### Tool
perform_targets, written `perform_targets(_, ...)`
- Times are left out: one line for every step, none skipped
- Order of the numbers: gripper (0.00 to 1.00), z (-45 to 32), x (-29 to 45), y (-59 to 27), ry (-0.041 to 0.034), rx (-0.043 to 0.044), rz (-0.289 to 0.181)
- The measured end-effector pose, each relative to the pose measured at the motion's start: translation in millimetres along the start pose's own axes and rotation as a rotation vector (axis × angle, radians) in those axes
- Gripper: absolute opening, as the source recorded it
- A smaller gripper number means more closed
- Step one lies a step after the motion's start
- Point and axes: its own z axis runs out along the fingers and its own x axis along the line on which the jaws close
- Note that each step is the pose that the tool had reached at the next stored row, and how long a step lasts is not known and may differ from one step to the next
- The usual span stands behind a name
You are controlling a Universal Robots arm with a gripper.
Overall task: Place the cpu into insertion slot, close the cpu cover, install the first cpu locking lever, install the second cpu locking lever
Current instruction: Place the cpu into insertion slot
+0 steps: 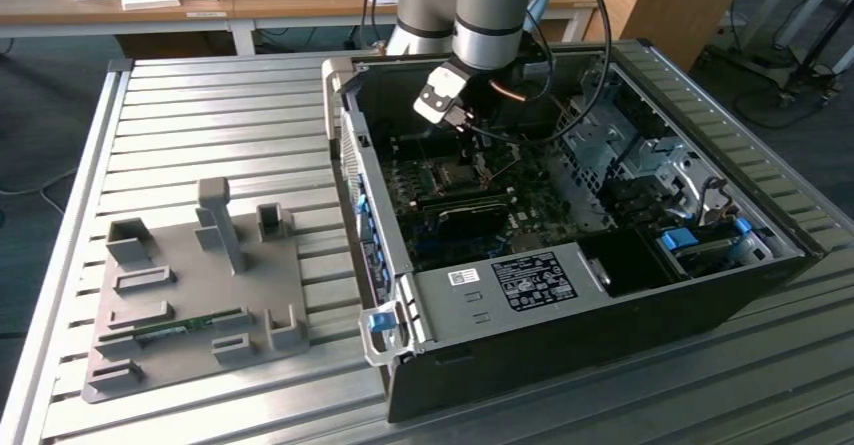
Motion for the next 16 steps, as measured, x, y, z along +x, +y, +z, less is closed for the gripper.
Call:
perform_targets(0.11, 0.0, 0.0, 0.0, 0.0000, 0.0000, 0.000)
perform_targets(0.11, -0.1, 0.0, 0.0, 0.0000, 0.0000, 0.000)
perform_targets(0.11, -0.1, 0.0, 0.0, 0.0000, 0.0002, 0.000)
perform_targets(0.11, -0.1, 0.0, 0.2, -0.0003, 0.0014, 0.000)
perform_targets(0.11, 0.0, 0.0, 0.2, -0.0010, 0.0020, 0.000)
perform_targets(0.11, 0.0, 0.0, 0.2, -0.0015, 0.0023, 0.000)
perform_targets(0.11, 0.0, 0.0, 0.2, -0.0017, 0.0023, 0.000)
perform_targets(0.11, 0.0, 0.0, 0.3, -0.0018, 0.0022, 0.000)
perform_targets(0.11, 0.1, 0.0, 0.3, -0.0019, 0.0023, 0.000)
perform_targets(0.11, 0.3, 0.0, 0.1, -0.0018, 0.0022, 0.000)
perform_targets(0.11, 0.5, 0.0, -0.4, -0.0018, 0.0021, 0.000)
perform_targets(0.11, 0.6, -0.1, -1.3, -0.0018, 0.0021, 0.000)
perform_targets(0.11, 0.7, -0.1, -1.9, -0.0018, 0.0022, 0.000)
perform_targets(0.11, 0.7, -0.1, -2.1, -0.0020, 0.0022, 0.000)
perform_targets(0.11, 0.7, -0.1, -2.1, -0.0019, 0.0022, 0.000)
perform_targets(0.11, 0.7, -0.1, -2.1, -0.0020, 0.0023, 0.000)
